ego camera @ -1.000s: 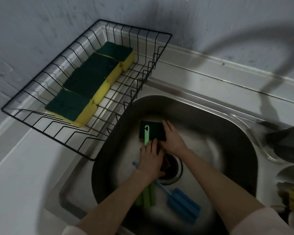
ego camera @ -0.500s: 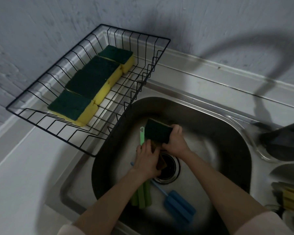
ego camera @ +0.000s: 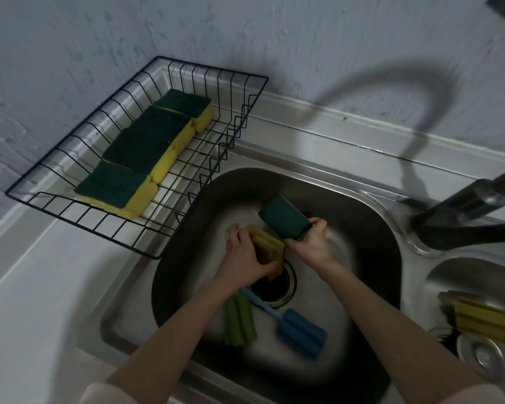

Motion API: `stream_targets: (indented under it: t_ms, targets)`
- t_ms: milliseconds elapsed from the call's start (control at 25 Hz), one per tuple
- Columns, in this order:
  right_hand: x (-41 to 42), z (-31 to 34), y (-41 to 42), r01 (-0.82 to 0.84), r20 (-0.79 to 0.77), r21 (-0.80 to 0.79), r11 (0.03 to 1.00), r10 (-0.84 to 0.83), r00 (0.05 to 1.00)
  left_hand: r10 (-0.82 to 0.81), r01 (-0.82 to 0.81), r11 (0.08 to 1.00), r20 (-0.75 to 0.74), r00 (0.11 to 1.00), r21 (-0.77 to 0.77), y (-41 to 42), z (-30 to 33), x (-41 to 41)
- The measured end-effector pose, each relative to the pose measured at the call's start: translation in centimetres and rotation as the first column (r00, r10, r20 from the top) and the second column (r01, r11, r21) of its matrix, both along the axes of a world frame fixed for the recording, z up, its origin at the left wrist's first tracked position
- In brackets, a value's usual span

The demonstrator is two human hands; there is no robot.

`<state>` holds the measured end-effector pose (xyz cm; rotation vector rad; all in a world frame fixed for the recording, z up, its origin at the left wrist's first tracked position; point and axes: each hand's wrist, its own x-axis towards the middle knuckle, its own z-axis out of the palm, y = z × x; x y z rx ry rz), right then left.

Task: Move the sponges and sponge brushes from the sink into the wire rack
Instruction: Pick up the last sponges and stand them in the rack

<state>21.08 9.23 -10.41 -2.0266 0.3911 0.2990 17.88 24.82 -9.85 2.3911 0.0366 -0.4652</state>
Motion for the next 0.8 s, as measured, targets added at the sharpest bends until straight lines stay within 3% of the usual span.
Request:
stream_targets:
  t_ms: [200,400,800]
  targets:
    - [-0.8,1.9,-0.5,0.114,-0.036,0.099,0.989,-0.111,0.993,0.063,-0.055,0.990,0.061,0.996,-0.130,-0.1,2.2,-0.2]
    - [-1.5,5.5,-1.5,0.150,-0.010,0.250,0.957,-0.153,0.988,0.023,-0.004,0.990,0.127,0.992,-0.144,-0.1,5.4,-0.2]
    - [-3.9,12.0,0.0,0.169,0.018,0.579,0.798,-0.219,0.975,0.155,-0.027,0.947,0.382,0.911,-0.321,0.4,11.6,-2.3]
